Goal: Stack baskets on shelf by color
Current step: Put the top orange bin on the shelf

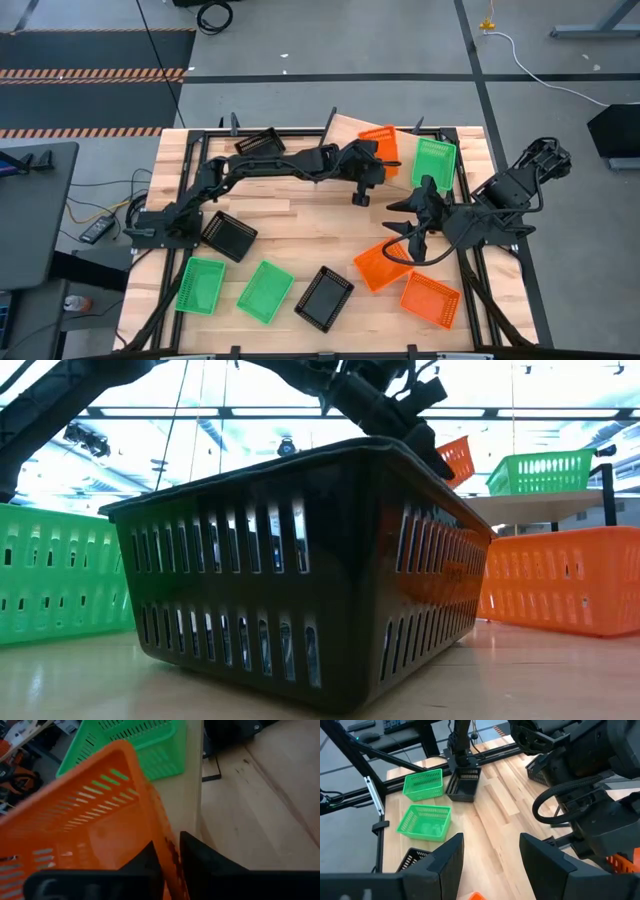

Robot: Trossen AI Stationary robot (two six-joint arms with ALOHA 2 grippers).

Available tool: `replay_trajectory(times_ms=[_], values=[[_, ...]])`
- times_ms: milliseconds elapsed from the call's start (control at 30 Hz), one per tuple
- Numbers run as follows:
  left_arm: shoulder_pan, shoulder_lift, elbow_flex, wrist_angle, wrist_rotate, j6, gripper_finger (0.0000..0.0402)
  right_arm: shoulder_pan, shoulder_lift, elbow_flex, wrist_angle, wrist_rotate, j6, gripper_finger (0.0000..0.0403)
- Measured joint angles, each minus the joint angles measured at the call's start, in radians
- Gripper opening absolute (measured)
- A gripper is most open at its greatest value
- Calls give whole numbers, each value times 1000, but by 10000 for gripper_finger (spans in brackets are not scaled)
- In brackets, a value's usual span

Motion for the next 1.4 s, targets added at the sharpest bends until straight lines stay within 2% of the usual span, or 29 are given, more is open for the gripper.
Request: replay_trajectory(times_ms=[233, 467, 600, 700, 933, 1133, 1233, 1400], values=[[-20, 0, 0, 8, -16, 0, 114, 0, 0, 0, -22, -7, 24, 199], [-41, -29, -1, -41, -175, 63, 158, 0, 0, 0, -35, -7, 24, 199], [-41, -100, -1, -81, -189, 59, 170, 0, -3, 0, -81, -6, 23, 199], [-32, -156, -1, -121, -144, 12, 173, 0, -6, 0, -122, 8, 24, 199], [22, -264, 0, -279, 73, -169, 172, -19, -3, 0, -304, 108, 24, 199], [54, -358, -1, -328, 117, -246, 172, -118, -1, -28, -379, 109, -14, 199], [64, -404, 1, -360, 134, -268, 172, -190, -1, -70, -356, 89, -84, 199], [76, -477, -45, -385, 172, -295, 172, -347, 0, -179, -247, -40, -245, 199]])
